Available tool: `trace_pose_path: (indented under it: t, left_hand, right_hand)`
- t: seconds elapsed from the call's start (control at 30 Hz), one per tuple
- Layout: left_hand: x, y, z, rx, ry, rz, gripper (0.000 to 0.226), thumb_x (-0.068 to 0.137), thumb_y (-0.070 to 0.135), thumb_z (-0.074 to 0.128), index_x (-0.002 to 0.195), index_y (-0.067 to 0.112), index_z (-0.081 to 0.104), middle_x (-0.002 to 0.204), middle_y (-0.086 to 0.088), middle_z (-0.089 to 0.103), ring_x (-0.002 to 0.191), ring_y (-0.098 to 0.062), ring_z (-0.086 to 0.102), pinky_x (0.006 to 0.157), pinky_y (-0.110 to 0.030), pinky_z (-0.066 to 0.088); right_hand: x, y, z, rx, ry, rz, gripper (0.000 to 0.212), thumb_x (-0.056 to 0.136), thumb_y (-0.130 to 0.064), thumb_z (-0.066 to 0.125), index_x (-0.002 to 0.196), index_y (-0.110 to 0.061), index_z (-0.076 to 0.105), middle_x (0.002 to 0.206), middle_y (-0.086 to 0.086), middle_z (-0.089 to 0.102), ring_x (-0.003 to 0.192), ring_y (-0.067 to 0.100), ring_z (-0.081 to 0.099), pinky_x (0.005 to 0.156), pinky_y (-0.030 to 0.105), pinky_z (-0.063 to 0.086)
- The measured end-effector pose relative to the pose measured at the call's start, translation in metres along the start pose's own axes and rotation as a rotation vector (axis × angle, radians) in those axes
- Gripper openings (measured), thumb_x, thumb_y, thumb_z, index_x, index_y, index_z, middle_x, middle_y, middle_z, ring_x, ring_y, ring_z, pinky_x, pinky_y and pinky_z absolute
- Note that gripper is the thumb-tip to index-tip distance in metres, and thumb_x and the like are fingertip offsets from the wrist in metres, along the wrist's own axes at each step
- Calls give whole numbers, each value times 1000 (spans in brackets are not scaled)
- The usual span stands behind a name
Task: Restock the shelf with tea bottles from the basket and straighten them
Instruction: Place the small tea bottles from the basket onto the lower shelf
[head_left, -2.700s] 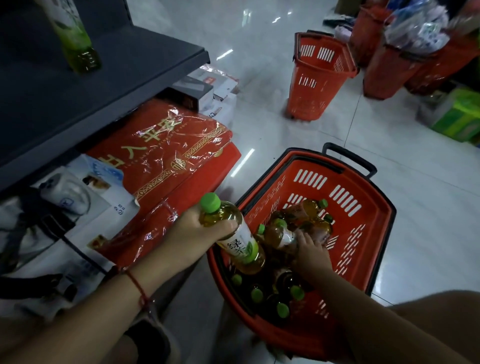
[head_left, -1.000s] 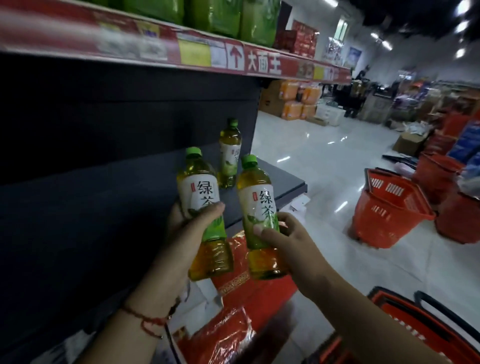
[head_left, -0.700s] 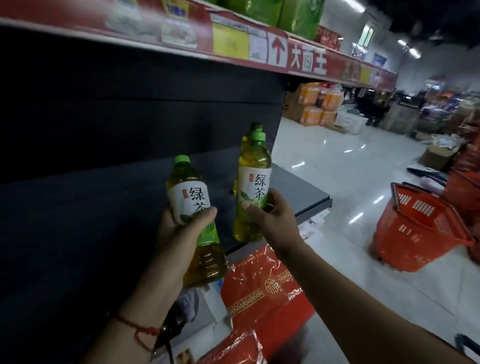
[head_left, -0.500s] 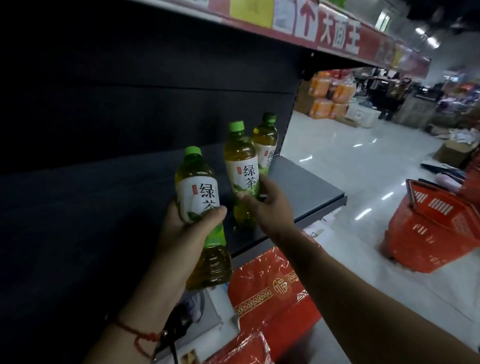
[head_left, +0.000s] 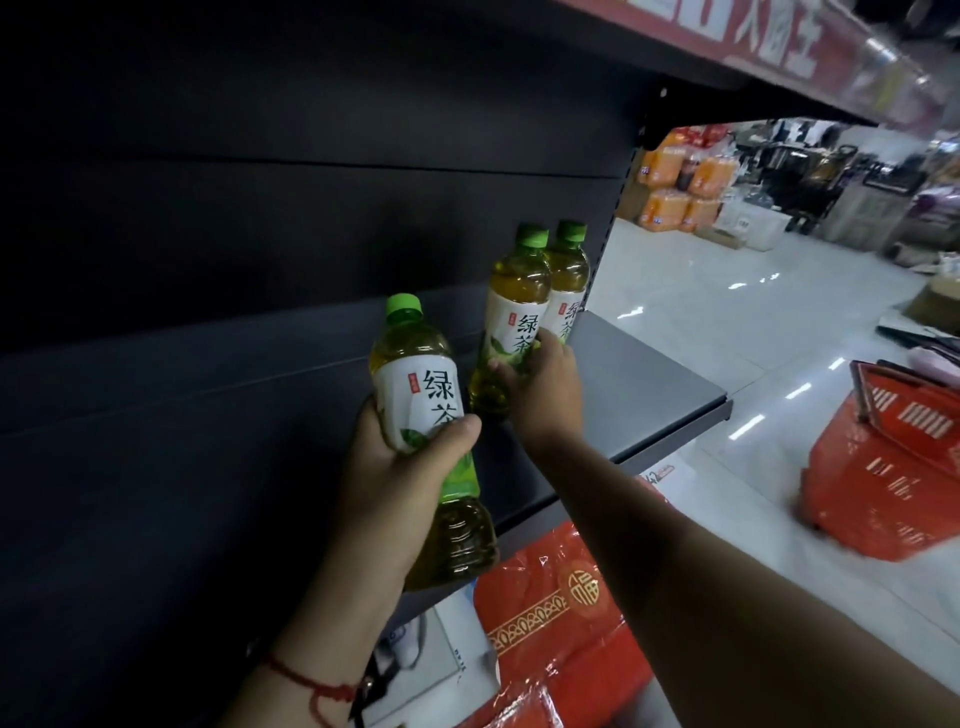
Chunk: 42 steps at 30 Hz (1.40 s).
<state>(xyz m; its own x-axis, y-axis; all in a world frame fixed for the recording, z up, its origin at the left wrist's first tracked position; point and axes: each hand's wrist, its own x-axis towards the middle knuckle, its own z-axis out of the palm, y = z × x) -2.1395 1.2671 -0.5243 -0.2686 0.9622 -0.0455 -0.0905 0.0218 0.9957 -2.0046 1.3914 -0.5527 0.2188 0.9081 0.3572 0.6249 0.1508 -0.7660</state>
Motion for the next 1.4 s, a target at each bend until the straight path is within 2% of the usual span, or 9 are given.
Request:
trace_pose_path:
  t: [0.2,0.4,0.6,0.73,0.83,1.0,1.13,1.27,1.4]
  left_hand:
    - [-2,-7,3,-72,-35,-71,46,74,30,78,115,30,58,97,2,70,88,-18,68,73,-35,56]
    - [-5,-8,6,-83,-51,-54,51,75,34,77,121,31,54,99,5,69,88,-14,68,67,-30,55]
    - [-13,-6,10,-90,-61,-55,55,80,40,71,129,34,47,105,3,67,91,-18,67,71,-35,56]
    - [-29,-6,16,-88,-69,-76,60,81,40,70,134,37,42,115,1,63,98,-22,65,81,-43,57]
    - [-45,-3,17,-88,-93,-59,67,86,32,66,142,40,29,120,4,56,103,-23,62,84,-44,56]
    - [-54,-7,3,-65,-209,23,73,86,32,66,145,41,25,135,0,53,113,-22,59,89,-44,54]
    - [-54,-2,-12,135,-345,138,82,81,45,63,146,51,13,146,6,44,127,-16,49,100,-43,48]
    - [-63,7,-29,479,-171,400,62,92,37,55,145,46,26,139,25,36,125,2,39,87,-13,42]
    - [-73,11,-41,790,-20,556,52,92,44,50,142,40,36,147,17,35,133,-8,34,103,-30,39]
  right_hand:
    - [7,-2,-2,42,-15,77,40,88,-25,73,117,-20,45,124,5,64,111,24,62,90,41,54]
    - [-22,-12,-20,198,-123,165,41,89,-22,71,123,-12,52,120,4,64,111,21,62,87,33,54]
    - [-128,-22,-77,655,-601,428,25,91,-31,66,109,-14,68,98,5,73,91,18,70,75,26,53]
    - [-162,-24,-86,562,-556,391,43,77,-35,75,116,-20,65,111,6,71,105,24,67,90,36,57]
    - [-168,-35,-92,411,-602,322,51,79,-35,80,123,-25,57,108,-5,70,93,7,70,78,21,57]
    - [-163,-43,-96,355,-618,351,46,82,-14,77,123,-15,54,95,-3,68,69,0,69,57,13,51]
    - [-144,-45,-89,321,-632,299,37,82,-15,76,115,-21,62,105,-2,70,90,6,68,70,15,54]
    - [-120,-37,-62,337,-532,182,65,64,-31,84,123,-13,61,114,4,71,105,19,69,89,35,58]
    - [-87,-28,-20,264,-326,116,68,57,-35,81,118,-15,61,108,2,73,99,20,70,84,38,58]
